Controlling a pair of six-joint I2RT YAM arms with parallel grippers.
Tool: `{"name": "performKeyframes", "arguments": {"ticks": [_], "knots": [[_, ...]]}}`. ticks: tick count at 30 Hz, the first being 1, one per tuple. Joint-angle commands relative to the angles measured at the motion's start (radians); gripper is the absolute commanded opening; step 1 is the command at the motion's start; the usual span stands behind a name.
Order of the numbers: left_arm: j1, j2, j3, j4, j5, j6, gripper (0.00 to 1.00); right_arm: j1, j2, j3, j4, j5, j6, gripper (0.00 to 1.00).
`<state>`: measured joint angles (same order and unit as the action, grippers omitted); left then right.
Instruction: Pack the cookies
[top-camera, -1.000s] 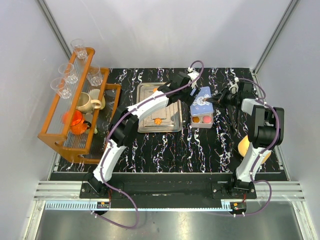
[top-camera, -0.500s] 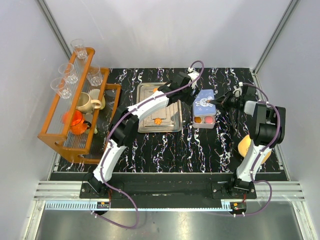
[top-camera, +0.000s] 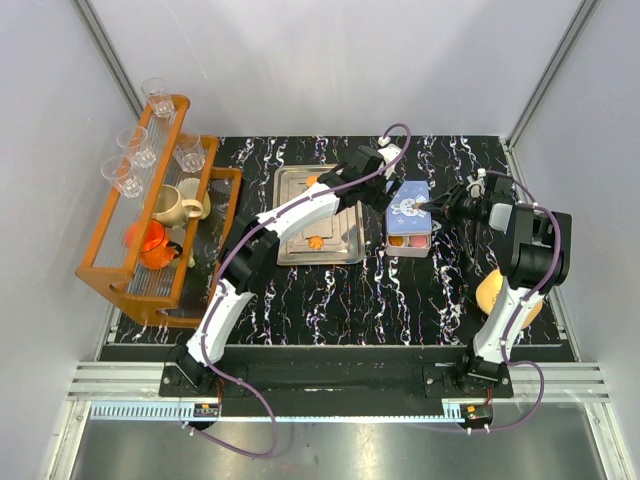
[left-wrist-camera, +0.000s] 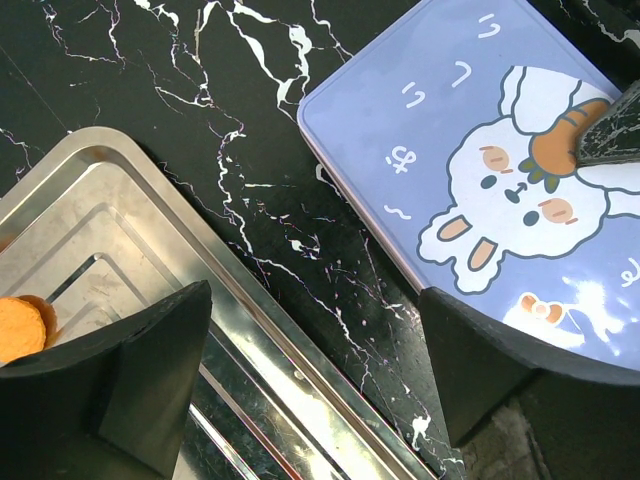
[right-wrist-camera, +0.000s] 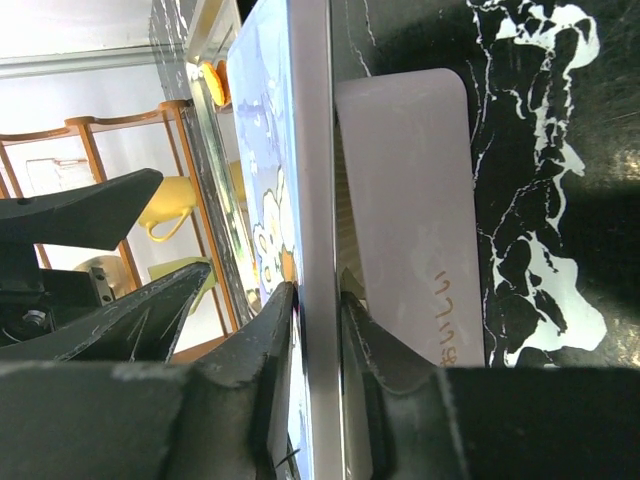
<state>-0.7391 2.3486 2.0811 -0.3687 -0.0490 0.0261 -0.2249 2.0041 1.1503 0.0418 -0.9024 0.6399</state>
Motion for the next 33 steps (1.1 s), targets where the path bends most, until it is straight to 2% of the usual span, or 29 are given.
{"name": "performKeyframes", "arguments": {"ticks": [1, 33], "knots": [[-0.003, 0.003, 0.040, 0.027, -0.011, 0.005, 0.88, -0.011, 0.015, -0.008, 0.010, -0.004, -0.014, 0.29], [-0.005, -0.029, -0.009, 0.042, -0.011, 0.026, 0.88, -0.024, -0.064, -0.008, -0.069, 0.020, -0.089, 0.41]]}}
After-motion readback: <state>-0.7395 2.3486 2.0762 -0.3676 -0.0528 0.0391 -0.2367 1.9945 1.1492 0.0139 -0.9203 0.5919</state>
